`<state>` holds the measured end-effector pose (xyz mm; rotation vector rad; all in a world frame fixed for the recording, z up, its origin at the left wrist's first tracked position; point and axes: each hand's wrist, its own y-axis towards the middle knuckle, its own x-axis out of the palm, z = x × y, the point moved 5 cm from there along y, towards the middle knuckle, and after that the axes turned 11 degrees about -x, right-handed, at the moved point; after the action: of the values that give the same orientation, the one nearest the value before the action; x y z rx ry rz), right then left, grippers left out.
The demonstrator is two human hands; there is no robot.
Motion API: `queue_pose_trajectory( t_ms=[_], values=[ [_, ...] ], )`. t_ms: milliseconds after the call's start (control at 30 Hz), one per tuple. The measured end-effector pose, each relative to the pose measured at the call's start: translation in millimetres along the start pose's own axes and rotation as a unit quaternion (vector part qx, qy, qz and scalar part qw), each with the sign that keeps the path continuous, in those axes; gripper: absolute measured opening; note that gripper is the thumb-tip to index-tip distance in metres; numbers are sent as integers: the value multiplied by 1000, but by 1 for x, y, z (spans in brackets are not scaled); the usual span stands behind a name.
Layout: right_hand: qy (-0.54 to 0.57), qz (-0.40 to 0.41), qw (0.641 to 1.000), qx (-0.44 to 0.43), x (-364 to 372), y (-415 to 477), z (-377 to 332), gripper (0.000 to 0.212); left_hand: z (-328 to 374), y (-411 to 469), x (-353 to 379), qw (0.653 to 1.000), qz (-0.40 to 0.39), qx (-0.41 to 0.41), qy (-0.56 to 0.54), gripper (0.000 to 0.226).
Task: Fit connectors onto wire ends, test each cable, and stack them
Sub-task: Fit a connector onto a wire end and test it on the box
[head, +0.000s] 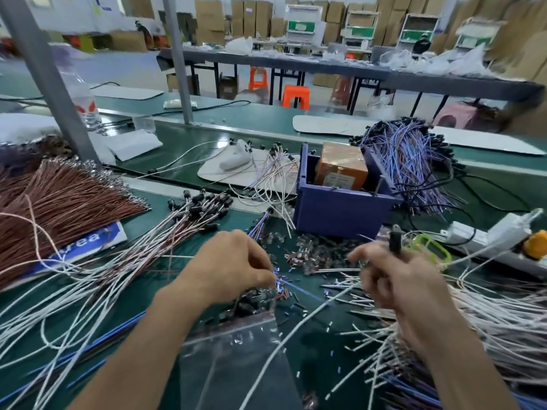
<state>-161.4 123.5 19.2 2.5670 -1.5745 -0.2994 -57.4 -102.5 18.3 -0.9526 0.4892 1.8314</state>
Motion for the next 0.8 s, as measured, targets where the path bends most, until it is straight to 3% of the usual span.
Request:
queue_pose_trajectory(
  t_ms=[67,167,267,333,433,533,667,800],
  values=[
    [-96,-73,992,-24,10,-3,-4,29,33,-3,13,996,-32,83,0,12],
    [-100,-131,984,-60,21,-7,-12,24,74,-2,21,980,6,198,-25,18],
    [-121,-99,986,-54,17,-9,-6,24,86,1,29,967,90,230,-64,17],
    [-116,-82,990,-23,16,-8,2,26,74,3,33,967,93,187,-146,18],
    [-25,-11,999,44,6,-3,12,28,48,17,35,962,52,87,-252,17],
    [10,16,998,62,0,-1,16,30,24,25,28,923,36,17,-382,18],
    [25,29,997,64,3,-2,19,34,22,28,31,922,19,-9,-387,4],
    [54,22,996,71,8,-1,22,33,20,32,33,891,34,-40,-451,18]
  ],
)
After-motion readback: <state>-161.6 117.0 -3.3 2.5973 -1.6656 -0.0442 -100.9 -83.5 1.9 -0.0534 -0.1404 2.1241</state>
